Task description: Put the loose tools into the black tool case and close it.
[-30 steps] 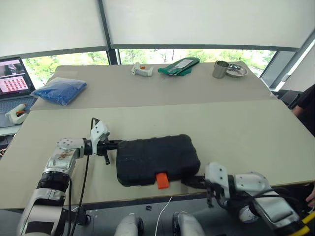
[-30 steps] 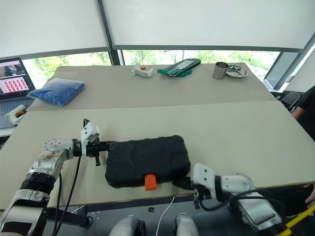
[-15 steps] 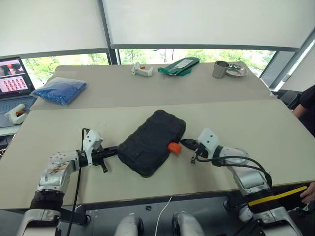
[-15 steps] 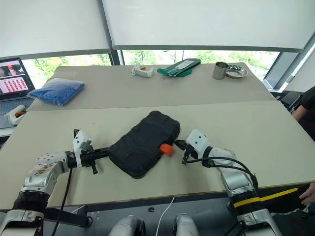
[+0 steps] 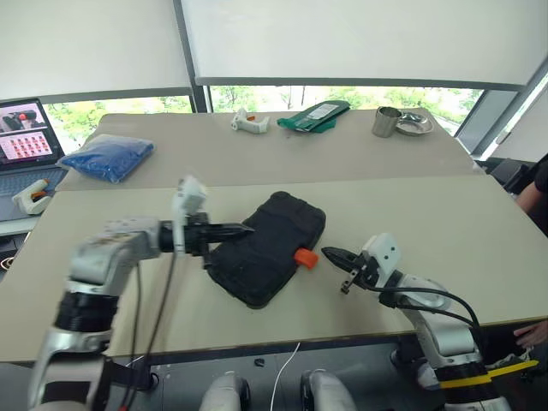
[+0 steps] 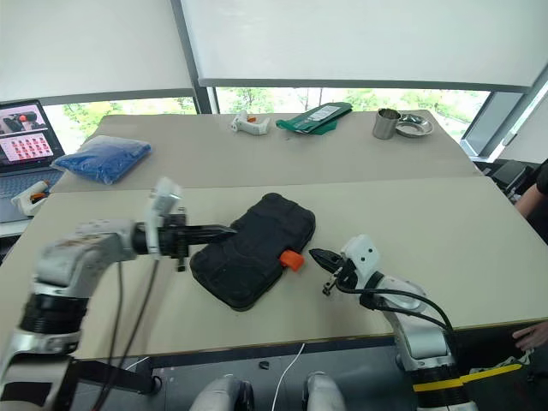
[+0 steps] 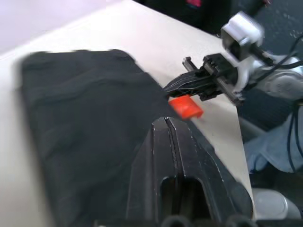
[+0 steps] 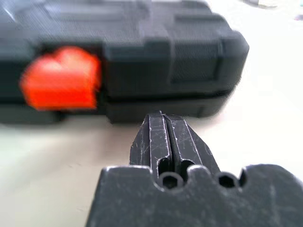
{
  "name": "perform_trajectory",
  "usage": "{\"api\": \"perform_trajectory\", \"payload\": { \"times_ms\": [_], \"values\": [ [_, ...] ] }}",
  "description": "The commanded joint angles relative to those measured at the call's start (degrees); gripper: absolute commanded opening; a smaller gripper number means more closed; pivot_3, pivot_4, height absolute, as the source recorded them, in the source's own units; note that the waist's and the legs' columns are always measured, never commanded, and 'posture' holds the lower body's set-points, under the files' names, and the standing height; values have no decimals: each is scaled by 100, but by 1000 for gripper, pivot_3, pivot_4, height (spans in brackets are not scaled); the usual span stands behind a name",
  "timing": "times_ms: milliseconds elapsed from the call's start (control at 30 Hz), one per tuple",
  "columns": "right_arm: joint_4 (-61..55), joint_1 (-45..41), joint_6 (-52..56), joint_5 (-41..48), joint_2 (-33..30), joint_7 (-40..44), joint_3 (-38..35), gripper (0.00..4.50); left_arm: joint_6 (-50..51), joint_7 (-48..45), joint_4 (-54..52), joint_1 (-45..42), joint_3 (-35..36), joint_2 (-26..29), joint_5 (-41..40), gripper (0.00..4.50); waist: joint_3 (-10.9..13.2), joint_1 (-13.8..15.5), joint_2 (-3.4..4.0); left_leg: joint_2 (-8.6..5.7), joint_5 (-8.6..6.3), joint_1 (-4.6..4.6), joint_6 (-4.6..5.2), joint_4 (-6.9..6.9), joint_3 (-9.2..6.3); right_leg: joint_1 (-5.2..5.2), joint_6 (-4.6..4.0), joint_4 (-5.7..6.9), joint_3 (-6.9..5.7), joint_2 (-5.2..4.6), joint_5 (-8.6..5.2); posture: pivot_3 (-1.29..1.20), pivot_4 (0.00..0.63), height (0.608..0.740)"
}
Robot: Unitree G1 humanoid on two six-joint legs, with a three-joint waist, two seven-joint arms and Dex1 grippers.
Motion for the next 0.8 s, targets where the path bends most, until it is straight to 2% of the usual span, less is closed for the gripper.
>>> {"api": "perform_trajectory", "payload": {
  "times_ms": [33,133,233,333,400,633,800],
  "values": [
    [-512,-1,46,350,71,-13,-175,58,-879,369,622,-277,-906,-214,1194,1,0,-25,0,1,1,2,-1,-1,0,0,-1,1,1,3,0,0,150,740],
    [-586,-96,109,349,233,-157,-63,58,-879,513,859,-326,-1362,-554,1520,1,-4,-17,1,4,6,13,-9,-1,-8,12,-12,3,1,12,-1,0,150,740],
    [-691,-133,254,272,309,-186,151,58,-871,449,918,-225,-1612,-551,1764,1,-7,-18,4,9,5,46,-9,-3,-10,47,-40,2,4,10,-18,0,150,740],
    [-623,-96,261,-104,226,-308,366,58,-819,467,949,-125,-1490,-573,1719,1,-18,-20,5,22,2,95,-9,-10,-15,95,-40,-10,2,6,-21,0,150,740],
    [-519,-65,149,-280,200,-347,444,58,-835,459,955,-92,-1449,-549,1723,1,-27,-24,6,21,-17,96,-42,-10,-16,94,-40,-9,-1,-1,-21,0,150,740],
    [-169,205,-34,-869,64,-322,821,58,-769,496,983,-55,-1258,-464,1721,1,-61,-76,4,21,-15,98,-38,-12,-16,94,-40,-8,-3,-1,-21,0,150,740],
    [-67,328,-159,-974,41,-253,917,58,-695,479,830,71,-1212,-382,1694,1,-64,-97,5,22,-19,101,-45,-12,-18,92,-40,-5,-2,-1,-21,0,150,740]
  ]
}}
